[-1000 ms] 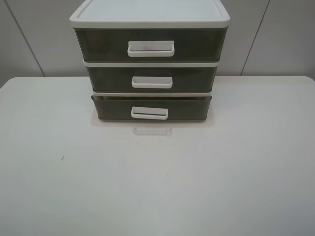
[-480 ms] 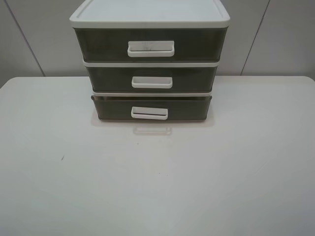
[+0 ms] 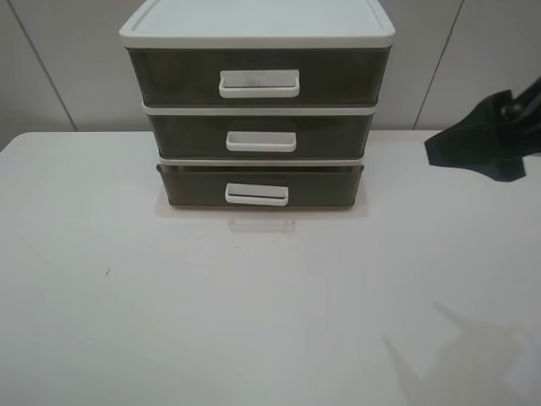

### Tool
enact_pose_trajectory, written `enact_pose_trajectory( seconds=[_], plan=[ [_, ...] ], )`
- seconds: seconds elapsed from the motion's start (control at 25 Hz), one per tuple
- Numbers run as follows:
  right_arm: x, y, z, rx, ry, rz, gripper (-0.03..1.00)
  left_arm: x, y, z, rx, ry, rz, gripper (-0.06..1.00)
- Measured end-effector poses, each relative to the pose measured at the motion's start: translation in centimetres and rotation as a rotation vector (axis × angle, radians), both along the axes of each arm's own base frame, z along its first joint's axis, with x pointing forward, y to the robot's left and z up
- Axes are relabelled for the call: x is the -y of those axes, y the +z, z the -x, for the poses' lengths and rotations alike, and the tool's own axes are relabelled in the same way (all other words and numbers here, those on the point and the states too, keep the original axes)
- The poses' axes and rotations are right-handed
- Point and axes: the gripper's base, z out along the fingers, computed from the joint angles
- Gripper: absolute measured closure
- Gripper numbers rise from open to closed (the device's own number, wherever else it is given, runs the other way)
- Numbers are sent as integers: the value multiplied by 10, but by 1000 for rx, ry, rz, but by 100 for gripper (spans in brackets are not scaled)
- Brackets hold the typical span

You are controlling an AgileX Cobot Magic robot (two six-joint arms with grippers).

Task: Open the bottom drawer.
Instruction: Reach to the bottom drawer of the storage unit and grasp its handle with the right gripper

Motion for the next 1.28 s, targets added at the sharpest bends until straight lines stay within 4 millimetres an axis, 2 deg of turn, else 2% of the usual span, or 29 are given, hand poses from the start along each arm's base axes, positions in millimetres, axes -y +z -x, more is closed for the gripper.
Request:
enact_pose_trajectory(
  seconds=[0.24, 0.44, 0.6, 0.84, 1.04, 1.16, 1.28],
  plan=[
    [-67, -30, -26, 166, 334, 194, 17, 0, 0, 0, 0, 0, 0, 20],
    [-113, -76, -46, 277, 615, 406, 17, 0, 0, 0, 0, 0, 0, 20],
    [-127, -119, -58, 250, 756, 533, 17, 0, 0, 0, 0, 0, 0, 20],
    [-139, -160, -65, 271, 973, 651, 17, 0, 0, 0, 0, 0, 0, 20],
    [-144, -169, -72, 378, 1069, 657, 17, 0, 0, 0, 0, 0, 0, 20],
    [-147, -171, -78, 436, 1025, 610, 17, 0, 0, 0, 0, 0, 0, 20],
    [-149, -183, -83, 437, 976, 588, 17, 0, 0, 0, 0, 0, 0, 20]
  ],
)
